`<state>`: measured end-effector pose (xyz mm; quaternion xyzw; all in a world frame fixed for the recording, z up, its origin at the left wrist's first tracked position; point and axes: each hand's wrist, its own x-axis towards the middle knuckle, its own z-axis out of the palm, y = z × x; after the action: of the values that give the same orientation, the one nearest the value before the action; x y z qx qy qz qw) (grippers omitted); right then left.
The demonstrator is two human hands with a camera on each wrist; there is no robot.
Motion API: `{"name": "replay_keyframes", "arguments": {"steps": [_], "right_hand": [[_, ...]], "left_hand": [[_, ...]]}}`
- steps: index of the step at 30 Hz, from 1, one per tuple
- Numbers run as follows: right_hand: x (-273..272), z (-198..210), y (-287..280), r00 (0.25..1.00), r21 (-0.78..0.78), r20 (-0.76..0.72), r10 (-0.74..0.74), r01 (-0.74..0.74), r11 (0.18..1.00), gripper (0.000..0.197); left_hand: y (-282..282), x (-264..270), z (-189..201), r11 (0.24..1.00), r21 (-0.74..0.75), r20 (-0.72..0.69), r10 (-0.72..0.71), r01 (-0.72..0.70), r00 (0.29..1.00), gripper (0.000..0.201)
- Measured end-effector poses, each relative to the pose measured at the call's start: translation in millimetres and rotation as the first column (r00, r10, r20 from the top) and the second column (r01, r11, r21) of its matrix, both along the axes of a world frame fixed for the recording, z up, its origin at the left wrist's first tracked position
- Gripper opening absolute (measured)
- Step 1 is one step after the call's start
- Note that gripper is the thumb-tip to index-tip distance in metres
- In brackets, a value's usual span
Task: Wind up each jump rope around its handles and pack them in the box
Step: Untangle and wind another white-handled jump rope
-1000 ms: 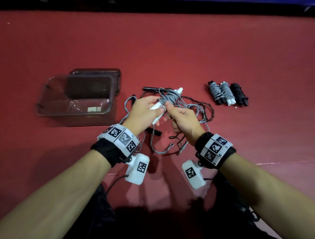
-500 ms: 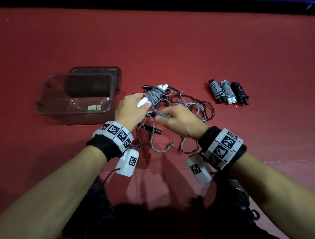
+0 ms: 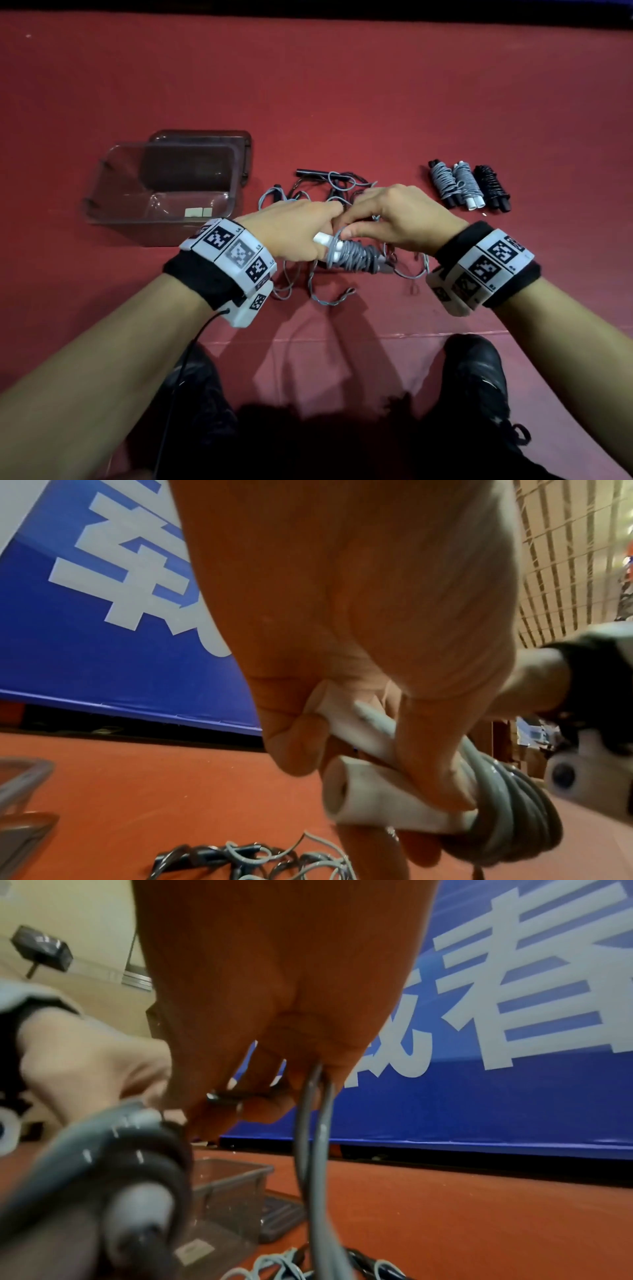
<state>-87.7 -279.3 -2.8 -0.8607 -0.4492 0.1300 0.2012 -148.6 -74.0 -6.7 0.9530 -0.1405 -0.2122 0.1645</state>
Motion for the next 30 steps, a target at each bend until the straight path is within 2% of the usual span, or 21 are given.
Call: {"name": "replay_keyframes", "arguments": {"steps": [2, 5, 6, 8, 9, 12, 14, 16, 17, 19, 20, 21, 22, 23, 24, 27, 30], "right_hand": [[1, -8, 0, 1.0, 0.045, -0.004, -0.002, 0.002, 0.999, 0.025], [5, -14, 2, 0.997, 0.089, 0.066, 0.024, -0.03, 0.996, 0.025], [6, -13, 3, 1.0, 0.087, 0.022, 0.018, -0.02, 0.996, 0.022], [5, -10, 4, 0.978, 0.05, -0.206, -0.023, 0.034, 0.998, 0.009], [4, -10, 4, 0.942, 0.053, -0.333, -0.044, 0.065, 0.996, 0.009], [0, -19, 4, 0.793, 0.106, -0.603, -0.087, 0.188, 0.976, 0.018], [-6, -23, 7, 0.715, 0.157, -0.694, -0.085, 0.266, 0.951, 0.02], [-11, -28, 9, 0.626, 0.194, -0.774, -0.096, 0.379, 0.905, 0.007], [-12, -31, 10, 0.551, 0.191, -0.829, -0.097, 0.441, 0.877, 0.008], [-15, -35, 10, 0.346, 0.132, -0.936, -0.059, 0.502, 0.855, 0.041], [-16, -37, 9, 0.215, 0.091, -0.976, -0.019, 0.488, 0.868, 0.055], [-18, -36, 6, 0.098, 0.062, -0.995, 0.02, 0.451, 0.891, 0.06], [-19, -37, 3, 0.012, 0.055, -0.998, 0.055, 0.414, 0.909, 0.056], [-17, -39, 0, -0.041, 0.056, -0.996, 0.079, 0.395, 0.917, 0.051], [-15, -41, -4, -0.086, 0.055, -0.992, 0.095, 0.381, 0.923, 0.048], [-9, -44, -11, -0.111, 0.061, -0.988, 0.111, 0.384, 0.921, 0.054], [-14, -46, -12, -0.101, 0.07, -0.987, 0.126, 0.432, 0.899, 0.049]], "left_hand": [[2, 2, 3, 0.999, -0.031, -0.025, 0.031, -0.031, 0.999, 0.03], [3, 3, 7, 0.991, -0.119, -0.057, 0.061, -0.068, 0.996, 0.028], [3, 3, 8, 0.991, -0.116, -0.054, 0.061, -0.067, 0.997, 0.027], [4, 3, 11, 0.993, -0.096, -0.046, 0.066, -0.07, 0.997, 0.027], [4, 4, 12, 0.994, -0.09, -0.042, 0.065, -0.068, 0.997, 0.029], [5, 4, 19, 0.997, -0.065, -0.027, 0.046, -0.048, 0.999, 0.029], [7, 3, 26, 0.998, -0.042, -0.013, 0.04, -0.04, 0.999, 0.027], [9, 3, 31, 0.997, -0.061, -0.01, 0.043, -0.043, 0.999, 0.028], [9, 3, 33, 0.994, -0.095, -0.011, 0.05, -0.051, 0.999, 0.028], [10, 2, 35, 0.986, -0.153, -0.004, 0.061, -0.061, 0.998, 0.029], [9, 2, 36, 0.984, -0.169, 0.005, 0.054, -0.052, 0.999, 0.03], [8, 1, 37, 0.981, -0.189, 0.011, 0.037, -0.034, 0.999, 0.031], [6, -1, 38, 0.977, -0.213, 0.015, 0.017, -0.014, 1.0, 0.032], [5, -2, 38, 0.971, -0.239, 0.016, 0.004, 0.0, 1.0, 0.032], [4, -3, 37, 0.963, -0.269, 0.011, 0.002, 0.002, 1.0, 0.03], [3, -4, 32, 0.923, -0.383, 0.043, 0.063, -0.042, 0.997, 0.026], [9, 2, 18, 0.903, -0.42, 0.206, 0.189, -0.087, 0.96, 0.047]]}}
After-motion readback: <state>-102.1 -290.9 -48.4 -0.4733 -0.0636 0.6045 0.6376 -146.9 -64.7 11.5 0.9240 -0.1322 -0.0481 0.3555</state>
